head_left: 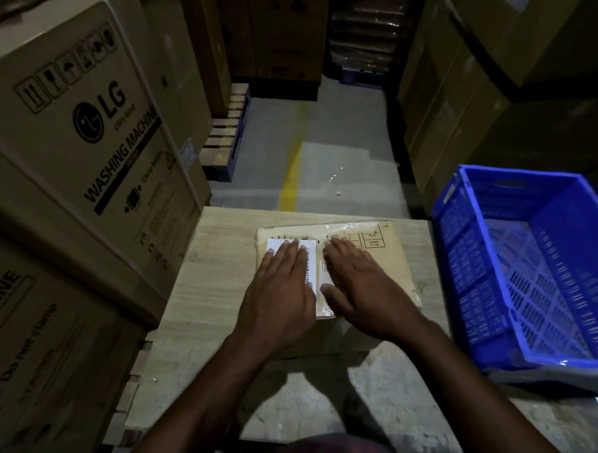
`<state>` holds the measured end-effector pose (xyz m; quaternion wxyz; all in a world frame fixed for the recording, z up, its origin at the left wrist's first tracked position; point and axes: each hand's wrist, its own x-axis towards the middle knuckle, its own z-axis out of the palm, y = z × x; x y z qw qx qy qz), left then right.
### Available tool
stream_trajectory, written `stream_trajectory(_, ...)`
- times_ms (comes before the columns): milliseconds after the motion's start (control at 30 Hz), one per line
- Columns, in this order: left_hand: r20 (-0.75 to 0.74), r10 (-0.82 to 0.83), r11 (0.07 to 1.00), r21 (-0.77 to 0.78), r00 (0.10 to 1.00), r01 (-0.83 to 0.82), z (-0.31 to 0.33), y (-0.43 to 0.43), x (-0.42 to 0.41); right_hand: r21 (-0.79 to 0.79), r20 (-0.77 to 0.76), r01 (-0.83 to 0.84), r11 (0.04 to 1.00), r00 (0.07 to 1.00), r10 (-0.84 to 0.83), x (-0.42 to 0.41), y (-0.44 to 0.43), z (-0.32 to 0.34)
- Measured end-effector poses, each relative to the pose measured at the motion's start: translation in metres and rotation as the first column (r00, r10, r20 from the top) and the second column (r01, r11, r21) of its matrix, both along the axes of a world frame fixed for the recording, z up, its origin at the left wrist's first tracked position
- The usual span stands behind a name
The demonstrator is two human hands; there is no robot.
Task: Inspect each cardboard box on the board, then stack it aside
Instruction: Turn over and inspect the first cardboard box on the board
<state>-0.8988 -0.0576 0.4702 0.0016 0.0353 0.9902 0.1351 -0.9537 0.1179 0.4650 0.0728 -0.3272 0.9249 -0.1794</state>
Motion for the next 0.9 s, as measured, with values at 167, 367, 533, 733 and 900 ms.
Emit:
stream_trajectory(167, 0.005, -0.088, 0.993, -0.081, 0.996, 0.088, -0.006, 0.026, -0.016, 0.051, -0.091, 0.142, 0.989, 0.986, -0.137, -0.007, 0.024, -0.010)
stream_trajectory(367, 0.008, -0.116, 0.976, -0.187, 0.993, 0.115, -0.012, 0.023, -0.017, -0.025, -0.139, 0.205, 0.978, 0.969, -0.207, -0.002, 0.018, -0.014)
stream_trajectory(533, -0.005, -0.091, 0.989, -0.117, 0.996, 0.090, -0.009, 0.027, -0.018, -0.113, -0.027, 0.196, 0.974, 0.979, -0.200, -0.014, 0.029, -0.003)
stream_trajectory(733, 0.013, -0.124, 0.989, -0.077, 0.992, 0.125, -0.006, 0.049, -0.026, -0.144, 0.013, 0.268, 0.953, 0.963, -0.269, -0.033, 0.041, -0.012)
stream_trajectory(900, 0.039, -0.112, 0.990, -0.076, 0.993, 0.115, -0.006, 0.046, -0.028, -0.158, 0.040, 0.280, 0.947, 0.960, -0.277, -0.035, 0.036, -0.006)
